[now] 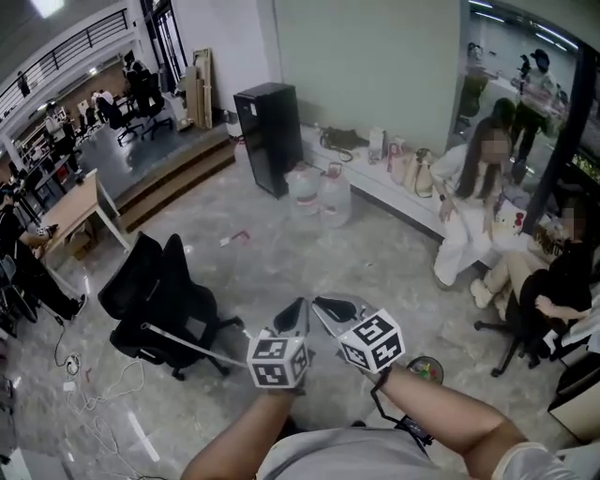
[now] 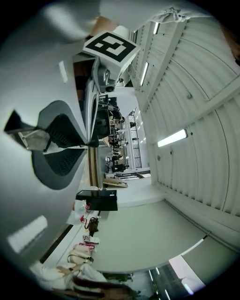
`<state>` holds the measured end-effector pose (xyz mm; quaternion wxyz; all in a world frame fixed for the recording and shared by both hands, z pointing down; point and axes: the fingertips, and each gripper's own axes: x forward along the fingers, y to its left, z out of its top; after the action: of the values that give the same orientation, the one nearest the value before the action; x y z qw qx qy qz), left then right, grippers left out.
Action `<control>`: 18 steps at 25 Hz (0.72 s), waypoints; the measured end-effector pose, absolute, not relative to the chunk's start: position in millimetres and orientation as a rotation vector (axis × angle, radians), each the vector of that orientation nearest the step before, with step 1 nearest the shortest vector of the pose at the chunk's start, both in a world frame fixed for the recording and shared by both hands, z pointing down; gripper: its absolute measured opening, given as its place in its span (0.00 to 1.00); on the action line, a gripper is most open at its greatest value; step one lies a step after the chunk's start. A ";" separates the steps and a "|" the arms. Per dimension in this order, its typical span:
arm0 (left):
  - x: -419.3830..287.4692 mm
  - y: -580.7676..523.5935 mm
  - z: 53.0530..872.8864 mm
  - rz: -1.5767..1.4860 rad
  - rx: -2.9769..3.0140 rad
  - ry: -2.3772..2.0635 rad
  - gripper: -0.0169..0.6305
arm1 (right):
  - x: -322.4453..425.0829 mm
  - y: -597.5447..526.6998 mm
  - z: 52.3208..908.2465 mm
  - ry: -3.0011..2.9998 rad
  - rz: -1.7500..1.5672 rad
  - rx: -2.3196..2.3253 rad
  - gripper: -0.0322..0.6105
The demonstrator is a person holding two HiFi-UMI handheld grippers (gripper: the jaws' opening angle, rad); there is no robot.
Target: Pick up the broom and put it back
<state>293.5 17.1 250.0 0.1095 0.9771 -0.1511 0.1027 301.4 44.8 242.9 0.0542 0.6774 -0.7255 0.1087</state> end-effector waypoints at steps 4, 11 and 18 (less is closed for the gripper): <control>301.6 46.3 240.8 0.306 2.876 -0.429 0.03 | 310.7 74.2 228.8 -2.193 0.306 2.079 0.10; 301.3 54.1 238.5 0.295 2.850 -0.464 0.03 | 313.2 84.7 226.2 -2.218 0.311 2.067 0.10; 294.8 52.2 233.4 0.280 2.874 -0.520 0.03 | 312.6 80.3 228.0 -2.232 0.289 2.038 0.10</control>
<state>294.8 52.2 233.4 0.1035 0.9743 -0.1763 0.0948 312.6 80.3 228.0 0.0525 0.6703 -0.7341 0.0951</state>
